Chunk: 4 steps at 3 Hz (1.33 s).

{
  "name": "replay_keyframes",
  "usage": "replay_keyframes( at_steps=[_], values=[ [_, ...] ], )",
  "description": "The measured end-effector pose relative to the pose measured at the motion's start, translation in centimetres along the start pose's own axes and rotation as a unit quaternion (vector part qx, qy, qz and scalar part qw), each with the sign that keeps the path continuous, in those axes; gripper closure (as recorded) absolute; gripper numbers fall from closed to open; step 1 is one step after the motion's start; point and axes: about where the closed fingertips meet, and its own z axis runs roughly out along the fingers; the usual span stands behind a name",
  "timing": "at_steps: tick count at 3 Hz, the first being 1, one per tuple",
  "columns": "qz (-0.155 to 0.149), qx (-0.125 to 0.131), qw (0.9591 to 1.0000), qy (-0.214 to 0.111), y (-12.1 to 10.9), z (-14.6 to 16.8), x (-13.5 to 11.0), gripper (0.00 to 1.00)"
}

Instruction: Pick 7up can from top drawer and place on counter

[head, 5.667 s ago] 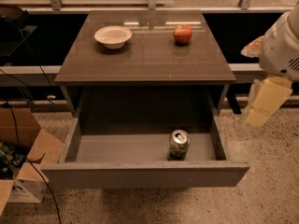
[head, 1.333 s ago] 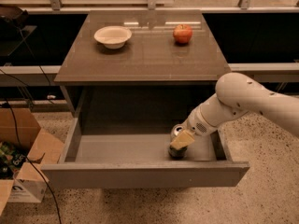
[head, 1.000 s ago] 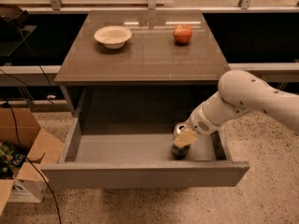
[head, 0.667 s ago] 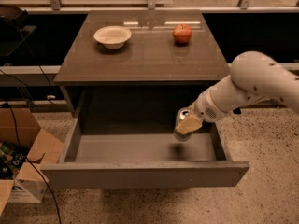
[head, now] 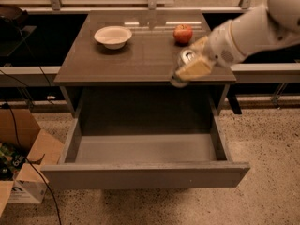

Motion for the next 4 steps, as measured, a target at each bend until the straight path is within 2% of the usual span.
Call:
replay_keyframes(
  at_steps=[1, 2, 3, 4],
  values=[
    [-0.051, 0.027, 0.9973, -0.045, -2.4, -2.6, -5.9, 1.0],
    [-0.061, 0.039, 0.995, -0.068, -5.0, -1.3, -9.0, 1.0],
    [-0.04, 0.033, 0.9955, -0.079, -7.1, 1.8, -9.5, 1.0],
    [-0.01, 0.024, 0.9965, -0.079, -8.9, 5.0, -8.5, 1.0]
  ],
)
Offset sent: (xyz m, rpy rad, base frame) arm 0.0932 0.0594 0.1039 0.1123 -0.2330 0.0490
